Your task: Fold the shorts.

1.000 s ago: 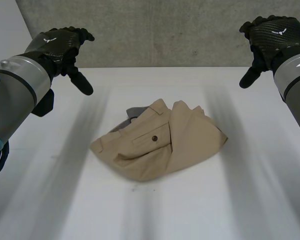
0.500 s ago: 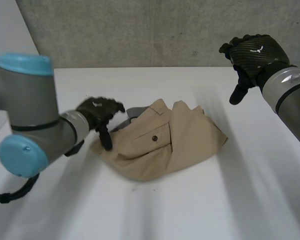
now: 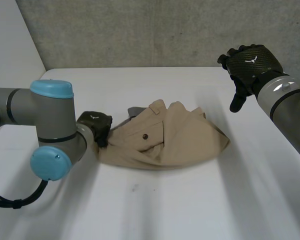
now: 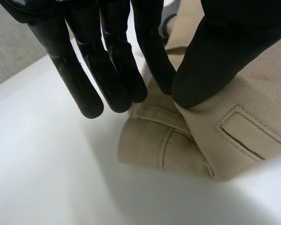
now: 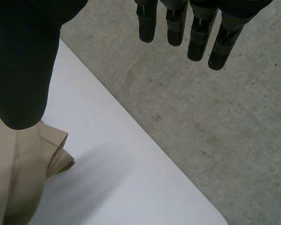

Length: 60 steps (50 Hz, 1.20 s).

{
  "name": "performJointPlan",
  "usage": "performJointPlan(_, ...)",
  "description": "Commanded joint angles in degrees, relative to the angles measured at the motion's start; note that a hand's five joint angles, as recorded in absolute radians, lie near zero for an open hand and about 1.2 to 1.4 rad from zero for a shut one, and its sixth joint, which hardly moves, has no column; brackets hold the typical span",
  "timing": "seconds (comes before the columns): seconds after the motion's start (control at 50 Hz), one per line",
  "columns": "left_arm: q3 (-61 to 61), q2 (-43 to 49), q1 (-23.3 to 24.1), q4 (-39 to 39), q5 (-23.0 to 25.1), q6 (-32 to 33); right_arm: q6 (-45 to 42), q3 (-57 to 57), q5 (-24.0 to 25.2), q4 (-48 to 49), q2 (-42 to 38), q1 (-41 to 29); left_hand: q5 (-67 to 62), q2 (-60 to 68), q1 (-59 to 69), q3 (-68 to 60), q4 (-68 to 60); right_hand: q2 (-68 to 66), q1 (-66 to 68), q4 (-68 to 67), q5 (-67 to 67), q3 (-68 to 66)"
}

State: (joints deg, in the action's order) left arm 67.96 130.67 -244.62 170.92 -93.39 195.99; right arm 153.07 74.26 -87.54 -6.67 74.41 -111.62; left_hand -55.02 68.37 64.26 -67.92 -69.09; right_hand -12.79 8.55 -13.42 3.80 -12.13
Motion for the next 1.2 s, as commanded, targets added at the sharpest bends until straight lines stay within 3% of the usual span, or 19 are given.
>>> performJointPlan(0.02, 0.1, -0.4, -0.2, 1.3, -0.9, -0.4, 0.0, 0.2, 0.1, 0.0, 0.0, -0.1, 5.9, -9.3, -5.2, 8.8, 10.0, 2.8, 1.4, 3.4, -3.8, 2.1)
performJointPlan(0.04, 0.3, -0.6, 0.0, 1.3, -0.9, -0.5, 0.0, 0.2, 0.1, 0.0, 0.0, -0.1, 30.0, -33.4, -29.2, 32.9, 34.1, 2.8, 1.4, 3.4, -3.8, 2.1)
performJointPlan(0.08, 0.5, -1.0, 0.1, 1.2, -0.9, -0.5, 0.0, 0.2, 0.1, 0.0, 0.0, -0.1, 43.7, -47.0, -42.9, 46.6, 47.7, 2.8, 1.4, 3.4, -3.8, 2.1)
performJointPlan(0.4, 0.5, -0.5, 0.3, 0.7, 0.0, -1.0, -0.1, 0.5, 0.2, 0.2, -0.3, -0.2, 45.7, -49.1, -45.0, 48.6, 49.8, 2.8, 1.4, 3.4, -3.8, 2.1)
performJointPlan(0.5, 0.3, 0.7, 0.6, 0.6, 0.1, -0.9, -0.9, 0.7, 0.1, 0.2, -0.5, -0.3, 40.9, -44.2, -40.1, 43.8, 44.9, 2.8, 1.4, 3.4, -3.8, 2.1)
performJointPlan(0.64, 0.3, 1.2, 0.6, 0.6, 0.1, -0.8, -3.2, 1.1, -0.2, 0.3, -0.8, -0.3, 19.5, -22.9, -18.7, 22.4, 23.6, 2.8, 1.4, 3.4, -3.8, 2.1)
performJointPlan(1.04, -0.1, 3.0, 0.0, 0.6, 0.1, -0.4, -3.7, 1.4, -0.3, 0.3, -0.8, -0.3, 27.4, -30.8, -26.6, 30.3, 31.5, 2.8, 1.4, 3.4, -3.8, 2.1)
performJointPlan(1.12, -0.1, 2.8, 0.1, 0.7, -0.3, -0.6, -3.7, 1.4, -0.3, 0.3, -0.8, -0.3, -10.5, 7.2, 11.3, -7.6, -6.5, 2.8, 1.4, 3.4, -3.8, 2.1)
performJointPlan(1.2, -0.1, 2.4, -0.1, 1.0, -0.6, -0.6, -3.7, 1.5, -0.3, 0.3, -0.8, -0.3, -15.0, 11.6, 15.7, -12.1, -10.9, 2.8, 1.4, 3.4, -3.8, 2.1)
